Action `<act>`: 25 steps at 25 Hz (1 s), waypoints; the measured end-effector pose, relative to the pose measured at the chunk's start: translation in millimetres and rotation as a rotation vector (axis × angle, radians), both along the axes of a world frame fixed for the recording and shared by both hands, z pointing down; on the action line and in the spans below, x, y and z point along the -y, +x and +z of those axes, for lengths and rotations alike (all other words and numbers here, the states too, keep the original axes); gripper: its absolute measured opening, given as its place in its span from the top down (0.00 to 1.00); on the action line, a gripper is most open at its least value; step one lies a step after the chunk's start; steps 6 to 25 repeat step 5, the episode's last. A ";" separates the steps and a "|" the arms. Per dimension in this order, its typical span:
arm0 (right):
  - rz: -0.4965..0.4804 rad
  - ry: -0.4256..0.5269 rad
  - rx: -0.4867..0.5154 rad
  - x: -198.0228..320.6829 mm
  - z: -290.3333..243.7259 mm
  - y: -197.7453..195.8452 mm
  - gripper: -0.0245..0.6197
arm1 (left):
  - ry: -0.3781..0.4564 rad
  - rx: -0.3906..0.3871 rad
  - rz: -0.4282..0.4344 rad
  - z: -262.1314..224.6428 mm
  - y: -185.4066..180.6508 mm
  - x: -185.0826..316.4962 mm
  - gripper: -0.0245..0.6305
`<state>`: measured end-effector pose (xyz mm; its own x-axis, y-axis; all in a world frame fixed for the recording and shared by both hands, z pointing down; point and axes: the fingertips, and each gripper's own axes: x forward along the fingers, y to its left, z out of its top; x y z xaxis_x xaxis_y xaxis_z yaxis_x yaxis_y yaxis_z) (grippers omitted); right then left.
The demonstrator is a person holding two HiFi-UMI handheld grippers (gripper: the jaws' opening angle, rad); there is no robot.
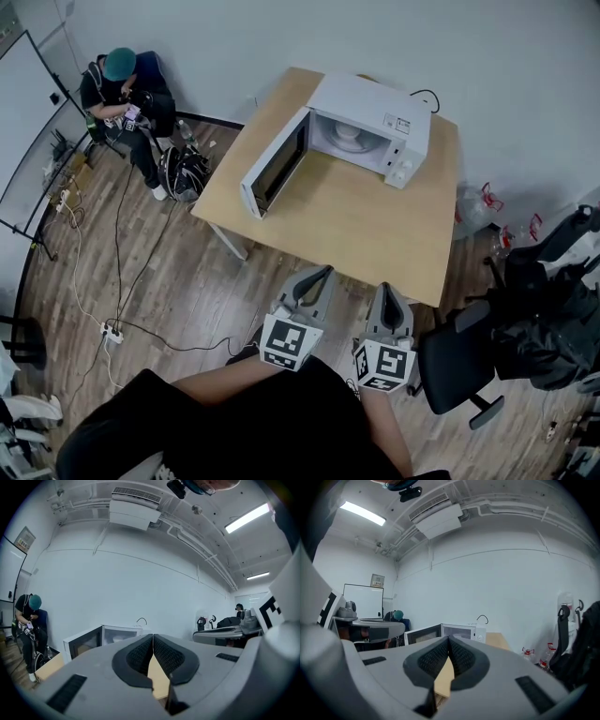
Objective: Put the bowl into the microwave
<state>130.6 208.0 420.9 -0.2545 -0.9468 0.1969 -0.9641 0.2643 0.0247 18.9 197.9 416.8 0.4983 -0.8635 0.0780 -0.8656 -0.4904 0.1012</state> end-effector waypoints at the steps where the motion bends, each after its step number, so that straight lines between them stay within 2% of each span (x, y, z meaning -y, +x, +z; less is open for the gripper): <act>1: 0.000 -0.001 0.000 -7.1 2.1 0.4 0.87 | 0.000 -0.001 -0.005 0.8 -0.2 -6.8 0.94; 5: 0.002 0.004 0.003 -33.6 7.3 8.2 0.87 | 0.005 0.001 -0.026 4.2 1.9 -32.3 0.94; 25: 0.002 0.004 0.003 -33.6 7.3 8.2 0.87 | 0.005 0.001 -0.026 4.2 1.9 -32.3 0.94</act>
